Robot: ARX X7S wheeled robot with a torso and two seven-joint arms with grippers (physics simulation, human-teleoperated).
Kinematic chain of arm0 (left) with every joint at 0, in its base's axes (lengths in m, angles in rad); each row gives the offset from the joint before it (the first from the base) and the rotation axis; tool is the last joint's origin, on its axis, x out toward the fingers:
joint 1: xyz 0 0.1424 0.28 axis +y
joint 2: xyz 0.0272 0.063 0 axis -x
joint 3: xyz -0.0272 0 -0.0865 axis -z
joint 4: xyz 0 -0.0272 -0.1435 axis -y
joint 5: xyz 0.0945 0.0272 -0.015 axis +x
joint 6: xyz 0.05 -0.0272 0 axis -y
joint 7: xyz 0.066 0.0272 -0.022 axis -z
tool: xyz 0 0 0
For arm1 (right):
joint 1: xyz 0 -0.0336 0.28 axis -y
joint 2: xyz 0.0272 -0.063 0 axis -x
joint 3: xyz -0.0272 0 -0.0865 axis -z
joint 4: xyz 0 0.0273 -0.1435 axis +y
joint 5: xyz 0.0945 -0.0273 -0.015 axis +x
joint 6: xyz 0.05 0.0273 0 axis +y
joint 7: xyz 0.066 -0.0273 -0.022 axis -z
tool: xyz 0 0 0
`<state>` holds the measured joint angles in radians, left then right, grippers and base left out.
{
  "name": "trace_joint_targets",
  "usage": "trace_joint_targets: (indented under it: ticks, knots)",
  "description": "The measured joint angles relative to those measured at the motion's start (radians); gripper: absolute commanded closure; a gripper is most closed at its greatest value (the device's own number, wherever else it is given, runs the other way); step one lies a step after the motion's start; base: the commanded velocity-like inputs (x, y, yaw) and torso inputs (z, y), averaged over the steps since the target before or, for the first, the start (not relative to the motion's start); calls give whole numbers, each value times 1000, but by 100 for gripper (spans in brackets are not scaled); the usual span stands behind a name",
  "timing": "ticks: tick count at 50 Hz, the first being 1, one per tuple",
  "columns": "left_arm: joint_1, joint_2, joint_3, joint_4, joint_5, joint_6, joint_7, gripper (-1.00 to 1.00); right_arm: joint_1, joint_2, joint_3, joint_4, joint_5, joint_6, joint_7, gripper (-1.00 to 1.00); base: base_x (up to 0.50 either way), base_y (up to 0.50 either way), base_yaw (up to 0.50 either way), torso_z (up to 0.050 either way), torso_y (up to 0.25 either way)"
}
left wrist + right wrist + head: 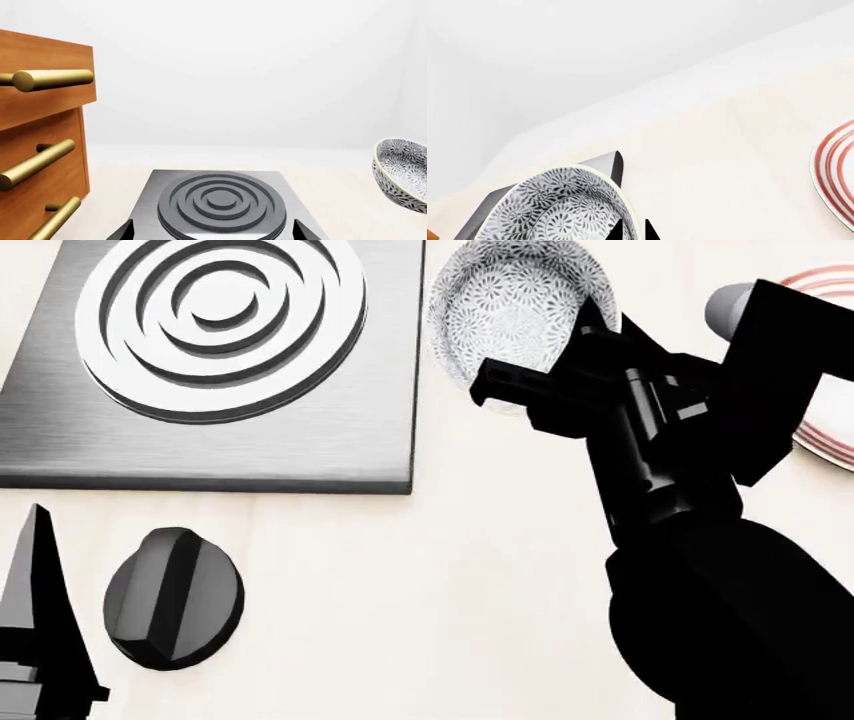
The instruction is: Pick the akita bowl next to the ramekin and place it on the plate.
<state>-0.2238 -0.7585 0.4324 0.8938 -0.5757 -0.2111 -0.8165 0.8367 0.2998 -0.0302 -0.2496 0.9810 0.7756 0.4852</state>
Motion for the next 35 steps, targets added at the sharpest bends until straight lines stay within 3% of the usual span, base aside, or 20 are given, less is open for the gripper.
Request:
trace_joint_targets:
  ticks: [35]
  knots:
    - [10, -4, 6, -11, 6, 15, 1, -100, 182, -1, 2, 351, -85, -104, -97, 100, 0, 0, 0, 0, 0]
